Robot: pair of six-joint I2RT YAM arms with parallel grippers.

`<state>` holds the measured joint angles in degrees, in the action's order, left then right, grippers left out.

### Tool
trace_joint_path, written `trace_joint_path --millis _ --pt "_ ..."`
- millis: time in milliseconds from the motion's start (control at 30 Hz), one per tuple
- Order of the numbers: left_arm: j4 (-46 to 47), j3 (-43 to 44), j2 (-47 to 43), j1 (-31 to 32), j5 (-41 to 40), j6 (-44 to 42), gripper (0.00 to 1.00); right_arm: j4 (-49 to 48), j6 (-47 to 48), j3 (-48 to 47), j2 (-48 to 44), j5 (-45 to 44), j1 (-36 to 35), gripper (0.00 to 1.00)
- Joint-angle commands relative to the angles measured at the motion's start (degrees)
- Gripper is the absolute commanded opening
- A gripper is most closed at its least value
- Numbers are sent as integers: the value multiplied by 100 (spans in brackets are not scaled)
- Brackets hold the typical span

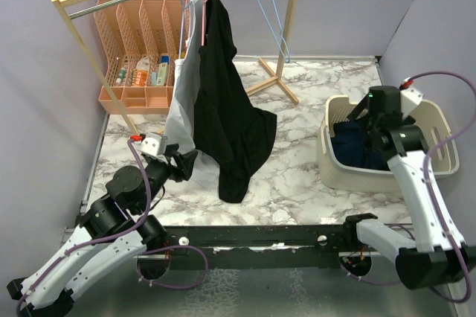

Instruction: Remove the t-shirt from the hanger

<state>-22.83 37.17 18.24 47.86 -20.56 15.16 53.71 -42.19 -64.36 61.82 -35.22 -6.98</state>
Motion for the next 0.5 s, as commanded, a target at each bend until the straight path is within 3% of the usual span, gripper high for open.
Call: trace_joint_path --millis 0,100,167,233,467 --pt "5 158 -33 12 52 21 61 -1248 1300 -413 -1096 2259 23 89" --pt "-4 159 -47 14 45 10 61 -2207 1569 -360 -1503 4718 32 74" --pt "-10 159 -56 19 43 16 61 -2493 1493 -559 -1312 6337 22 46" --pt "-4 155 -65 8 35 20 61 -2629 1416 -822 -1006 7535 17 5" --pt "4 151 -41 12 6 21 60 -2443 1515 -2181 -559 8199 4 1"
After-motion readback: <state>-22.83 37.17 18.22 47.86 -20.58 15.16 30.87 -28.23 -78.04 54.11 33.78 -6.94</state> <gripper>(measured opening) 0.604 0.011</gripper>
